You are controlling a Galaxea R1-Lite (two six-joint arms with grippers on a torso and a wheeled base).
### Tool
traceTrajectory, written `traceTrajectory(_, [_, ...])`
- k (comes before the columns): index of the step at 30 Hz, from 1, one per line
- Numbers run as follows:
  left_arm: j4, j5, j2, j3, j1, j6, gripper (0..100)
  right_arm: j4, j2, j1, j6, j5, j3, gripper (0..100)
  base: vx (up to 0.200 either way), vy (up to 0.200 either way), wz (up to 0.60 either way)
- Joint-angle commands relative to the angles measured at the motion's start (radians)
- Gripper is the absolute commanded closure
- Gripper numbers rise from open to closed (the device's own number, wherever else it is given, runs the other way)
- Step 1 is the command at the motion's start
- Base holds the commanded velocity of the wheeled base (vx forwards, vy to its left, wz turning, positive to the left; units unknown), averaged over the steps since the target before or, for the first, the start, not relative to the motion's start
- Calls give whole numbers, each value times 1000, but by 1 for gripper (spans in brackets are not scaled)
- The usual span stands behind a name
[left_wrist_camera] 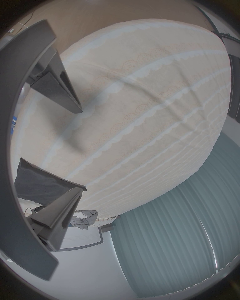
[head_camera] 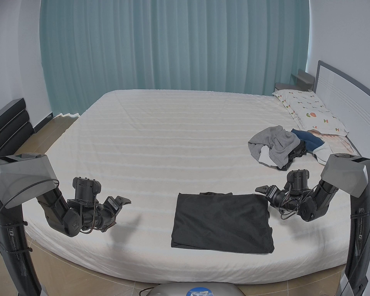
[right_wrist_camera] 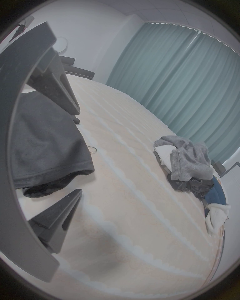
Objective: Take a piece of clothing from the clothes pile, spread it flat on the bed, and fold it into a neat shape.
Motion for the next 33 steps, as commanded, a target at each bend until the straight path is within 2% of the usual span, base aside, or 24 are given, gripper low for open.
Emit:
traceTrajectory(1, [0,0,1,0,0,1,0,5,40,1,13,-7,-46,100,0,0,0])
traceTrajectory(14, [0,0,1,0,0,1,0,30,46,-13,33,-33,-60,100,0,0,0])
traceTrajectory(18, [0,0,1,0,-1,1,0,24,46,-19,68,-37,-62,100,0,0,0])
traceTrajectory(33, [0,0,1,0,-1,1,0,27,51,-24,70,-48,-75,100,0,0,0])
